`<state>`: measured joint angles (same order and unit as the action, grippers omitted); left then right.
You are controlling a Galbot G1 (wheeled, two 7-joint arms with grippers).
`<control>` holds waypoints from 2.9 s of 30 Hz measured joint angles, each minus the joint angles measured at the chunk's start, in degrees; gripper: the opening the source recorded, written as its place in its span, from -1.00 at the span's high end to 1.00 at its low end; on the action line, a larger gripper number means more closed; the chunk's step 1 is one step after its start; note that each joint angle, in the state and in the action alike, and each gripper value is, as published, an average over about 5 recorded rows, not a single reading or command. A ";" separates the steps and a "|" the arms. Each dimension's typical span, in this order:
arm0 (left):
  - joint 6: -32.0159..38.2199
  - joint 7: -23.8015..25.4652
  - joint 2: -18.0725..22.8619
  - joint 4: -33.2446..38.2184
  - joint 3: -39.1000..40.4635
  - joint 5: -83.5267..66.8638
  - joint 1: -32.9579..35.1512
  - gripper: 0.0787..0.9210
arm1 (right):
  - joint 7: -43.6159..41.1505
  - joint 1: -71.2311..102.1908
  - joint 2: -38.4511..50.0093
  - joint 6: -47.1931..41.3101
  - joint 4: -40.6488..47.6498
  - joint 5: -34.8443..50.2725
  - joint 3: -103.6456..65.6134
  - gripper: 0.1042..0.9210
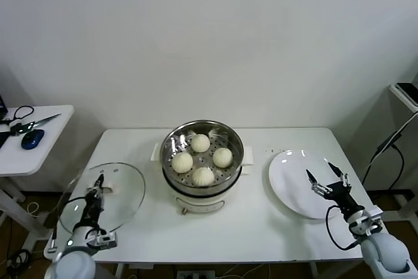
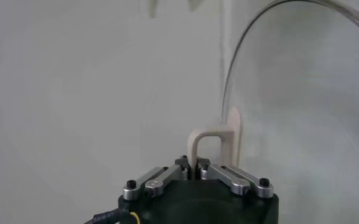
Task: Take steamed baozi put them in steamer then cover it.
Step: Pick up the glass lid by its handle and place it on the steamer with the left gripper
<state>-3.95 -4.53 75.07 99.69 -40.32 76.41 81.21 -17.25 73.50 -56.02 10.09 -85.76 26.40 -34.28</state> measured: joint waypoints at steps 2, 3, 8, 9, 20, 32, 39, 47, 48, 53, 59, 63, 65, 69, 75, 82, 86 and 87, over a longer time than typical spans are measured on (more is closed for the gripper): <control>-1.35 0.01 -0.55 3.18 -0.02 -0.49 1.68 0.83 | -0.03 -0.24 0.18 0.05 0.26 -0.03 0.02 -0.76; -2.15 0.03 -0.85 4.82 0.03 -0.65 2.52 0.83 | -0.04 -0.36 0.28 0.08 0.39 -0.06 0.04 -0.76; -7.01 0.19 -2.92 12.59 0.76 -0.93 6.01 0.83 | -0.06 -0.99 0.74 0.12 0.99 -0.33 0.40 -0.76; -8.08 0.21 -3.51 13.89 1.00 -0.96 6.46 0.83 | -0.06 -1.12 0.84 0.12 1.10 -0.42 0.48 -0.76; -21.34 2.90 -14.12 22.12 9.25 -3.90 3.50 0.83 | 0.03 -3.04 1.28 -0.07 2.68 -1.81 1.79 -0.76; -34.03 17.14 -17.56 22.16 31.96 -1.01 -18.14 0.83 | 0.04 -4.86 0.88 0.03 4.97 -2.74 2.05 -0.76; -37.30 24.49 -10.62 18.33 41.39 5.90 -25.35 0.83 | -0.02 -4.91 0.85 0.23 5.57 -3.20 1.60 -0.76; -38.28 26.35 -1.35 11.88 46.75 10.18 -29.71 0.83 | -0.12 -4.87 0.26 0.59 6.07 -3.79 1.18 -0.76; -38.27 26.28 -0.38 11.00 47.15 10.44 -29.99 0.83 | -0.13 -4.84 0.19 0.64 6.11 -3.86 1.12 -0.76; -38.27 25.51 3.11 6.88 48.36 11.43 -30.89 0.83 | -0.31 -4.63 0.07 0.84 6.36 -4.09 0.72 -0.76; -38.27 23.34 5.58 2.82 48.80 11.01 -31.45 0.83 | -0.56 -4.56 -0.01 1.02 6.69 -4.26 0.47 -0.76; -38.25 20.91 6.84 0.53 48.82 9.60 -31.84 0.83 | -0.71 -4.57 -0.23 1.11 6.73 -4.53 0.47 -0.76; -38.24 19.65 7.11 -0.48 48.77 8.81 -32.11 0.83 | -0.79 -4.58 -0.29 1.14 6.75 -4.64 0.47 -0.76; -38.25 17.78 7.27 -1.91 48.64 7.66 -32.52 0.83 | -0.95 -4.59 -0.34 1.16 6.79 -4.79 0.46 -0.76; -38.25 17.19 7.07 -2.48 48.45 7.26 -32.38 0.83 | -1.18 -4.60 -0.40 1.17 6.92 -5.00 0.44 -0.76; -38.24 18.68 6.85 -2.38 49.01 7.69 -32.53 0.83 | -1.34 -4.69 -0.58 1.18 6.94 -5.32 0.44 -0.76; -38.23 19.58 6.69 -2.46 49.34 7.94 -32.74 0.83 | -1.44 -4.68 -0.70 1.23 7.00 -5.41 0.41 -0.76; -38.24 19.77 6.65 -2.53 49.40 7.99 -32.76 0.83 | -1.46 -4.68 -0.71 1.24 7.01 -5.41 0.39 -0.76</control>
<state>-42.19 15.23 81.72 97.16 9.08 84.40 48.45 -18.71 68.82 -56.73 11.33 -78.75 20.99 -33.89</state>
